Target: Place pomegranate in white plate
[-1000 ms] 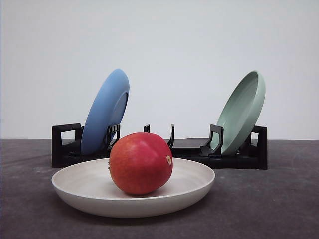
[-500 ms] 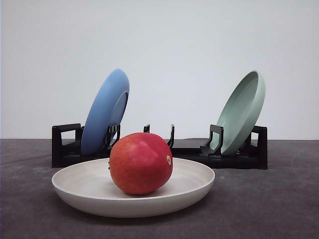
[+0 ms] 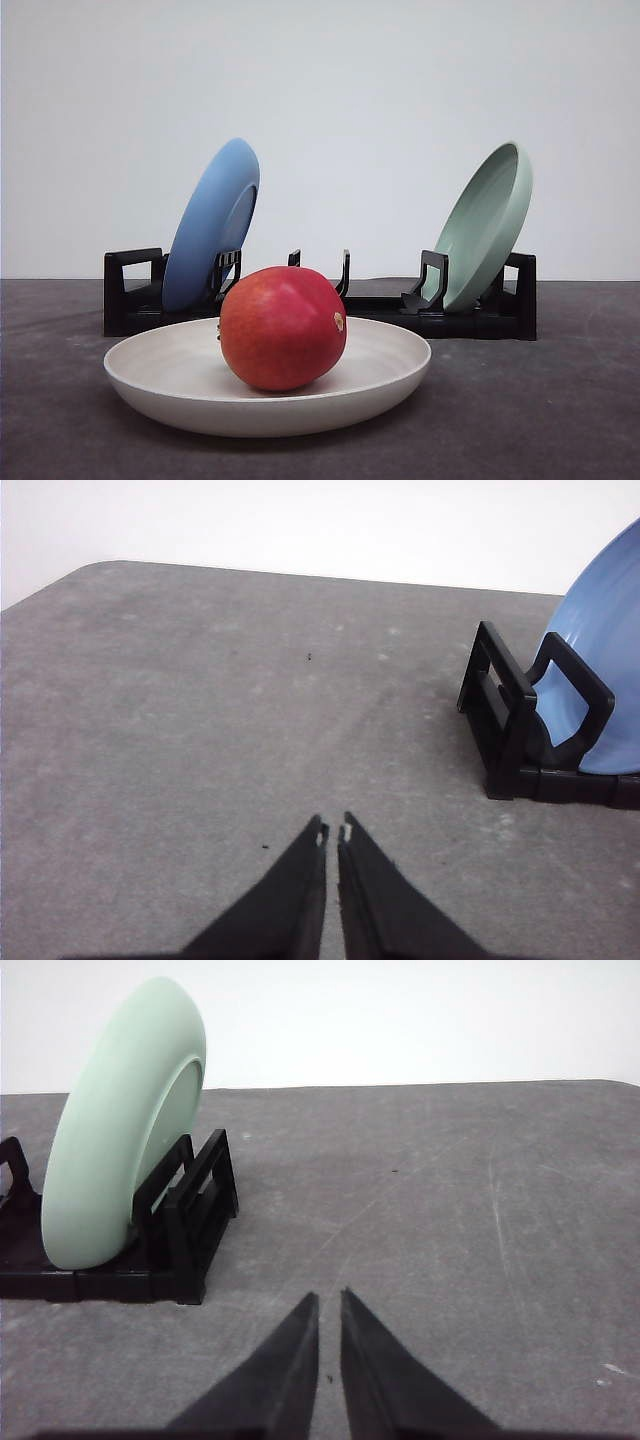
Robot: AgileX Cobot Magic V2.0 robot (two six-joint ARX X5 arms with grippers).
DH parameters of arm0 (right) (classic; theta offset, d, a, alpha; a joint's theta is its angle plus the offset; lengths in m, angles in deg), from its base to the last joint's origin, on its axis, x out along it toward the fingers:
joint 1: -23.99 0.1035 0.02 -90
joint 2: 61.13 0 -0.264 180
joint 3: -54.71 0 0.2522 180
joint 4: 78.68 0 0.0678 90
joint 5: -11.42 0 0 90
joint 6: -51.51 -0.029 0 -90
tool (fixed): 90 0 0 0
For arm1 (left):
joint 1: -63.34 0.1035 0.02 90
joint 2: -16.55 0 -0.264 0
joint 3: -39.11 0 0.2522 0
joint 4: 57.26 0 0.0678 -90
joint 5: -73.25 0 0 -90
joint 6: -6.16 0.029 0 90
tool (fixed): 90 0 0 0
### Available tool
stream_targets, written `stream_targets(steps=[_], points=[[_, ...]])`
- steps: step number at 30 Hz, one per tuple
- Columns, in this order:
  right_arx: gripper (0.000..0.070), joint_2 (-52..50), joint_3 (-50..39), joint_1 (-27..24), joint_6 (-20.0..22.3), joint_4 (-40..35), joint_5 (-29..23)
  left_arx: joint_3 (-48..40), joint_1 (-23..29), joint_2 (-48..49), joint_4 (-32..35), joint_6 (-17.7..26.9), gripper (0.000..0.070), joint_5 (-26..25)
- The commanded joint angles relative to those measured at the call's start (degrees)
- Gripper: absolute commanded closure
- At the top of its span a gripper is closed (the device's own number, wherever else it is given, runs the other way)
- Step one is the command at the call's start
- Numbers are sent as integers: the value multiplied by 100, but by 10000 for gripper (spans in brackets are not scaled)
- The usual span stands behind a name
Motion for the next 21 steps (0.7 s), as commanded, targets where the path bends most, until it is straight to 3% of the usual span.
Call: stream_targets(steps=[1,21], points=[[665,-2,-22,-4,-50,-76,-7,-59,-2,4,-7,-35,700,22],[665,-2,-22,-4,-50,-74,-7,-59,-2,4,-7,-37,700,20]])
